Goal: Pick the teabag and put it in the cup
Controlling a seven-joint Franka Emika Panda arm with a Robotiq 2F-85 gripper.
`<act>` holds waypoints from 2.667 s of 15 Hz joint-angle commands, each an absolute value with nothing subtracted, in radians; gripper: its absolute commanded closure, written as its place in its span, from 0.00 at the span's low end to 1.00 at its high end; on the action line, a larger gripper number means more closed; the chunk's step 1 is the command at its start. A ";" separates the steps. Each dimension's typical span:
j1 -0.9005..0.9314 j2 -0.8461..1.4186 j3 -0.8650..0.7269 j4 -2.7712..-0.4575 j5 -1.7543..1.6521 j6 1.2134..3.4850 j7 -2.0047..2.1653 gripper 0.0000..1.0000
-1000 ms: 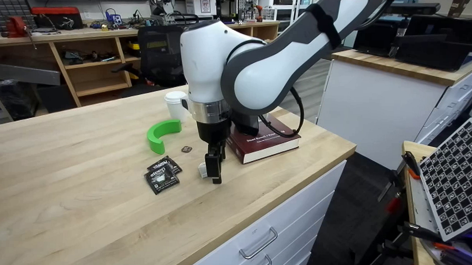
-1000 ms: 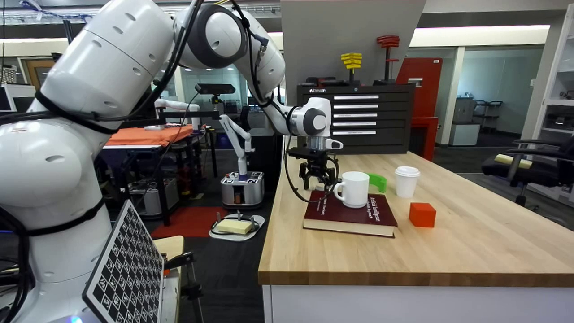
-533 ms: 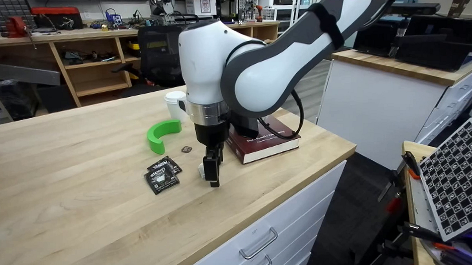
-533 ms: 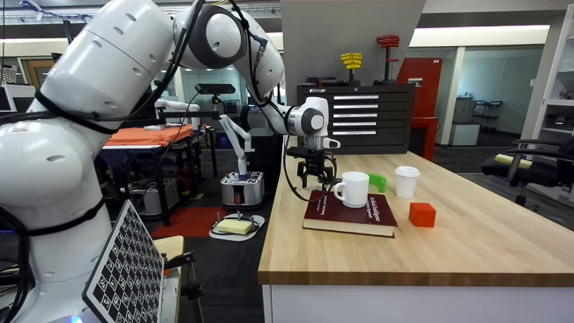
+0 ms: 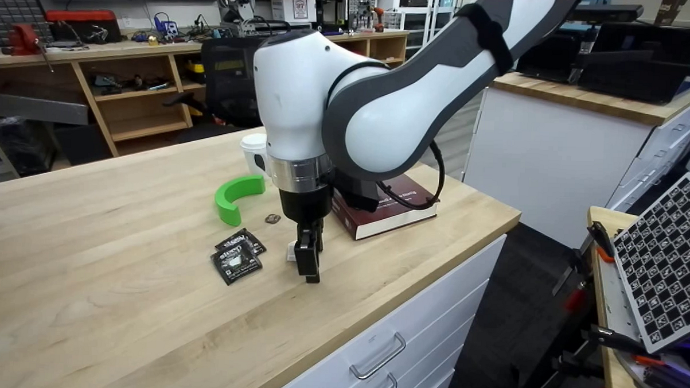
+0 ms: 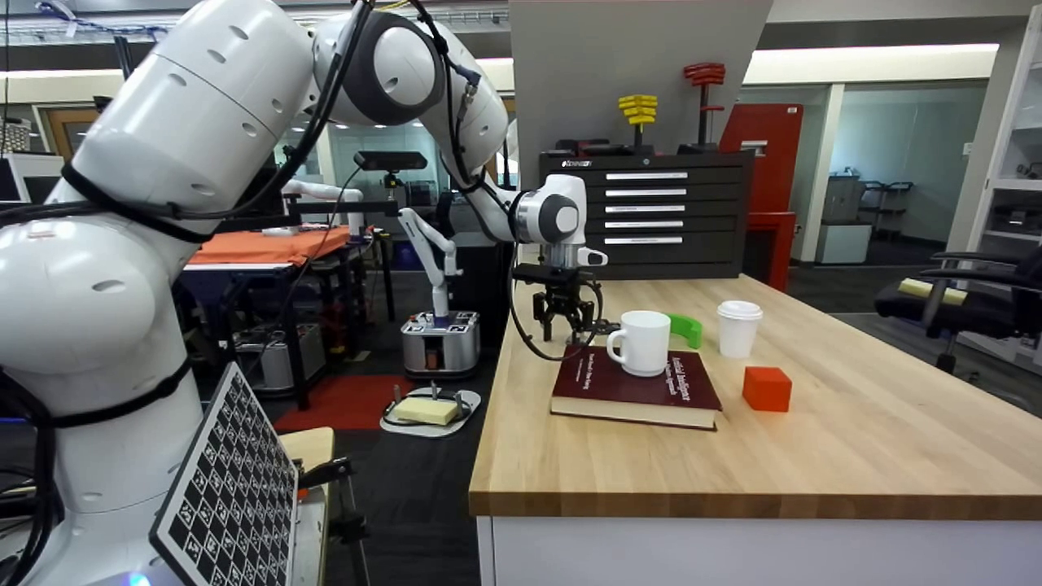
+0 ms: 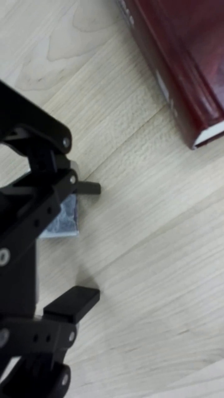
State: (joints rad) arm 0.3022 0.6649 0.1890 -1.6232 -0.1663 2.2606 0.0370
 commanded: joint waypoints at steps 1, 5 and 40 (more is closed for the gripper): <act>0.311 0.663 0.174 -1.624 -0.161 2.272 0.027 0.55; 0.311 0.660 0.164 -1.625 -0.167 2.282 0.034 0.08; 0.292 0.696 0.147 -1.552 -0.141 2.343 0.031 0.96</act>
State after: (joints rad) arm 0.2998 0.6999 0.1569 -1.5550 -0.1558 2.3113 0.0371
